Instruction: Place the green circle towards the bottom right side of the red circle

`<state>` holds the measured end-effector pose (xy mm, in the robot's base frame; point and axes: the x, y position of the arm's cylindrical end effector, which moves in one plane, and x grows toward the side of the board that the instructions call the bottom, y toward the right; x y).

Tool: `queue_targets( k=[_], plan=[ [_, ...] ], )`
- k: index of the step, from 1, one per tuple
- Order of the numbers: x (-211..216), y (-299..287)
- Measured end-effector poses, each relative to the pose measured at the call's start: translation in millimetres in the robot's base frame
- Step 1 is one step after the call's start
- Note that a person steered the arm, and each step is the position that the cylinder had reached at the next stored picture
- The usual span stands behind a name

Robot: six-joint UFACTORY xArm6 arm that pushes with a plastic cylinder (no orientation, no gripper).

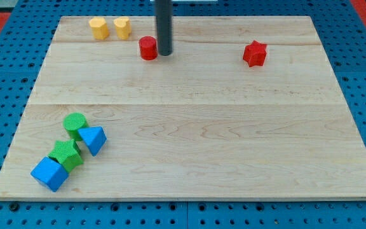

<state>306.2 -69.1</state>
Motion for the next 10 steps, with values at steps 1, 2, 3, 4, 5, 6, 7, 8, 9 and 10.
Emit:
queue_targets(
  k=[1,2,3,4,5,6,7,8,9,10],
  plan=[
    [-24.4,-62.6],
    [-23.7,-57.2],
    [-43.1,34.5],
    [-47.9,111.1],
    [-48.0,226.1],
    [-0.7,278.9],
    [27.2,138.8],
    [4.7,4.9],
    [-2.0,-6.1],
    [11.8,41.8]
  ],
)
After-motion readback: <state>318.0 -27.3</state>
